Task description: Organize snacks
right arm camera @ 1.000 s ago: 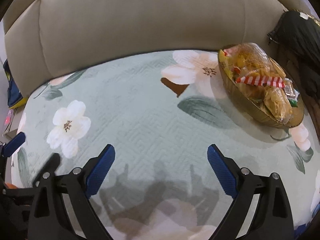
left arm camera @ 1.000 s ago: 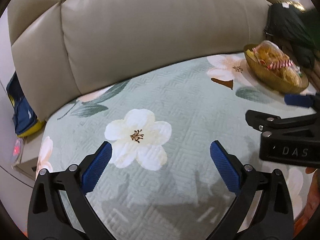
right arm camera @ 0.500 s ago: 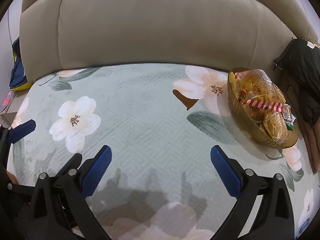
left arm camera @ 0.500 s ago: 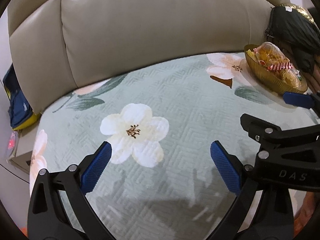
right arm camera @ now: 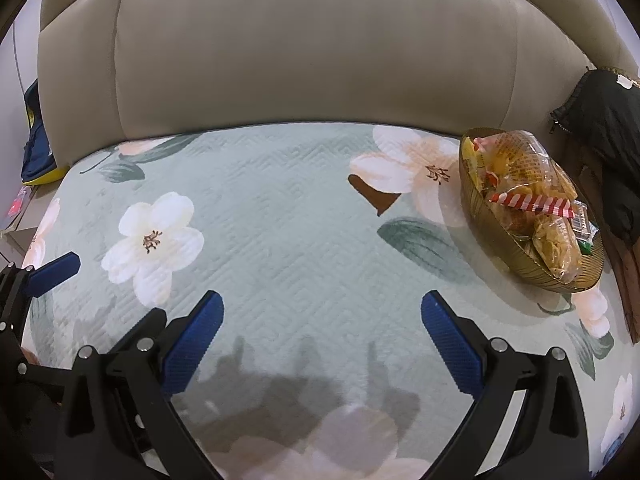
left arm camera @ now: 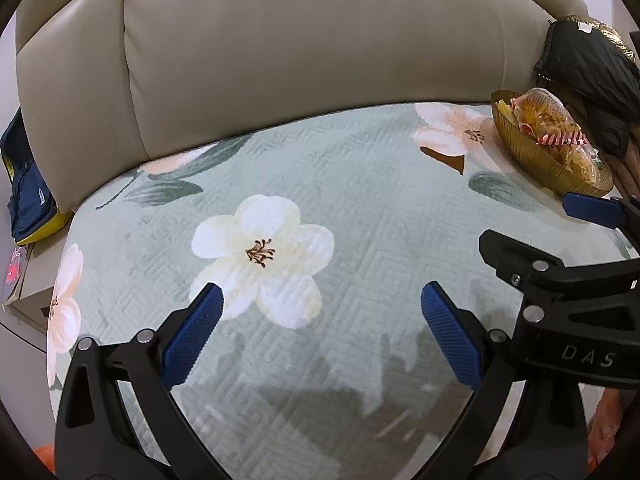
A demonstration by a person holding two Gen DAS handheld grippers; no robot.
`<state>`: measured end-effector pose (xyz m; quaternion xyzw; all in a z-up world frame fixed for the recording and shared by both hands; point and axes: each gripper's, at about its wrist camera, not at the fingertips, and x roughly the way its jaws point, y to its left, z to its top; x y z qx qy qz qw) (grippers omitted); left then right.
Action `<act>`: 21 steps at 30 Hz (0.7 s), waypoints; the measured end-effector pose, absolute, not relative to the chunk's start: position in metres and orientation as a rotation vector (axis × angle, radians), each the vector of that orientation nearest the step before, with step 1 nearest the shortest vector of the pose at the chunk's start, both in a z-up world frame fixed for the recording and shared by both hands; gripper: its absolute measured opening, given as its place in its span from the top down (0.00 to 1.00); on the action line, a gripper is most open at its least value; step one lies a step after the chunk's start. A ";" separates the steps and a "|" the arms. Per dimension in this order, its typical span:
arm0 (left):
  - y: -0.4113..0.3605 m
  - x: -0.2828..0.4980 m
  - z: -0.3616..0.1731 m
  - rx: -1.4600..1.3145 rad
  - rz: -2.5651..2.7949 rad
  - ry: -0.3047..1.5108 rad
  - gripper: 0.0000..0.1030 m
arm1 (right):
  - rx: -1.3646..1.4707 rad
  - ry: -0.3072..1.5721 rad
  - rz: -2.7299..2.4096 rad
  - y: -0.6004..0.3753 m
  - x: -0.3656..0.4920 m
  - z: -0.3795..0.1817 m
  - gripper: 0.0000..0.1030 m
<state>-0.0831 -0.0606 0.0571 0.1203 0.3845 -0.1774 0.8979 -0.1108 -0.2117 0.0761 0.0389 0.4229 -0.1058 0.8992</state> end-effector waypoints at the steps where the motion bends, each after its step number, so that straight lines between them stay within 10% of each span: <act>1: -0.060 -0.083 0.057 0.249 -0.368 0.797 0.04 | 0.080 0.876 -0.217 -0.211 -0.111 0.076 0.05; 21: -0.061 -0.078 0.051 0.178 -0.408 0.847 0.04 | 0.126 0.895 -0.174 -0.214 -0.108 0.072 0.05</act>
